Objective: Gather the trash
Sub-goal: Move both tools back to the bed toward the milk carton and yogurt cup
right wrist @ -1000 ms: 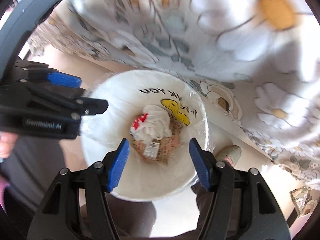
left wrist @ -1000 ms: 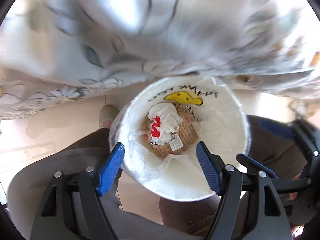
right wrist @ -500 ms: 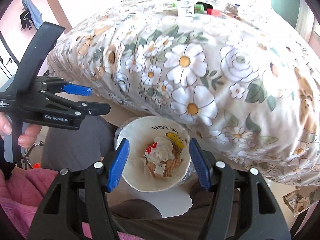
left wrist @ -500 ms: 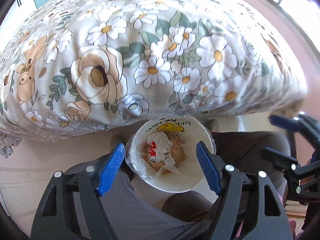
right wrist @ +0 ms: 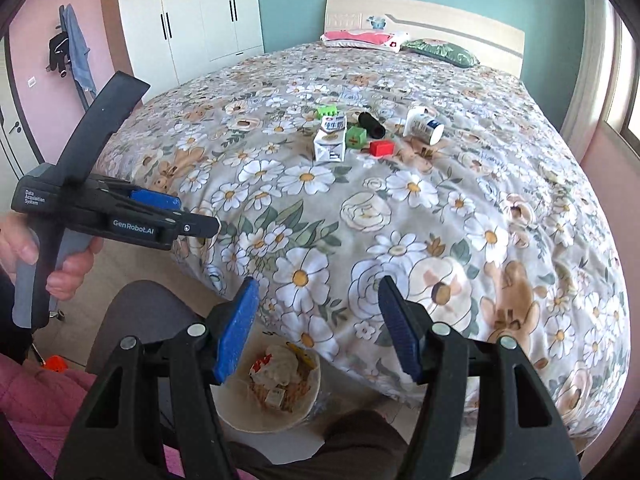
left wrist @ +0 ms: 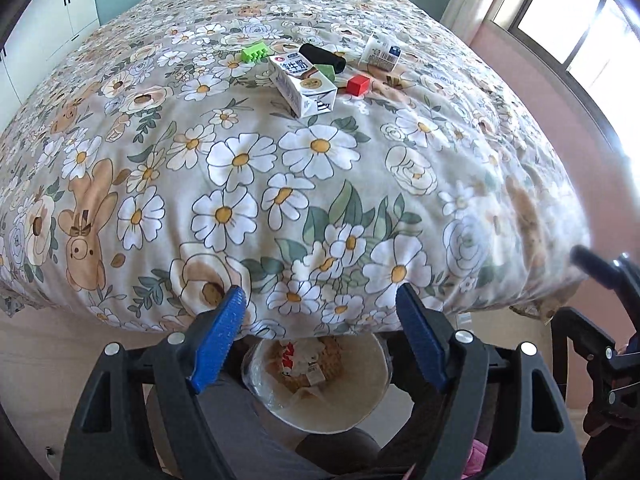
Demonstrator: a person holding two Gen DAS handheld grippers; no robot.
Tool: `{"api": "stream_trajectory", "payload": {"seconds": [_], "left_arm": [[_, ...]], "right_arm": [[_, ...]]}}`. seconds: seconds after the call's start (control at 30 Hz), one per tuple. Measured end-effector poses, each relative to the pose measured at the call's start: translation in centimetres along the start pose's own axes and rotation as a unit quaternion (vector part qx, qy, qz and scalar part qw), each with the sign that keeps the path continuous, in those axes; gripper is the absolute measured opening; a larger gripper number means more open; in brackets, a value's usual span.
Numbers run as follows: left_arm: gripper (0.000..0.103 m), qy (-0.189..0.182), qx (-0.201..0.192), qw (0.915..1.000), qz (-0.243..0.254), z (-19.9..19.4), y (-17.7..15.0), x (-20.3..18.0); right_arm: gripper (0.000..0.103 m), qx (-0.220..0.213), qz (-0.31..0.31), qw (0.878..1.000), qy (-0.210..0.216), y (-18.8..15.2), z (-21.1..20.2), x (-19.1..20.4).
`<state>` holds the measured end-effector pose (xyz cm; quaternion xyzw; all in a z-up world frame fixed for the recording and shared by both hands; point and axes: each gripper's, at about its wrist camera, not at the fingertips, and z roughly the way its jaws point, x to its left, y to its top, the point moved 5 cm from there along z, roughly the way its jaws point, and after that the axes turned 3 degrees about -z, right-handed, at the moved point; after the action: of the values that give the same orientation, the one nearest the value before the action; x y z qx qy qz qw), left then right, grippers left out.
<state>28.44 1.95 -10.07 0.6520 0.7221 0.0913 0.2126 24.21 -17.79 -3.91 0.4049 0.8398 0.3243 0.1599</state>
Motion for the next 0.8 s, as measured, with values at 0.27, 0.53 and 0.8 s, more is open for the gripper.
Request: {"api": "stream_trajectory", "payload": {"seconds": [0.27, 0.53, 0.8], "left_arm": [[0.080, 0.002, 0.000, 0.9992, -0.041, 1.6, 6.2, -0.8], [0.080, 0.016, 0.005, 0.9960, -0.087, 5.7, 12.0, -0.6], [0.080, 0.023, 0.015, 0.9907, -0.133, 10.1, 16.1, 0.0]], "right_arm": [[0.068, -0.017, -0.044, 0.998, -0.030, 6.2, 1.5, -4.9], [0.068, -0.002, -0.053, 0.998, -0.037, 11.9, 6.5, -10.9], [0.068, 0.039, -0.085, 0.995, -0.032, 16.2, 13.8, -15.6]]}}
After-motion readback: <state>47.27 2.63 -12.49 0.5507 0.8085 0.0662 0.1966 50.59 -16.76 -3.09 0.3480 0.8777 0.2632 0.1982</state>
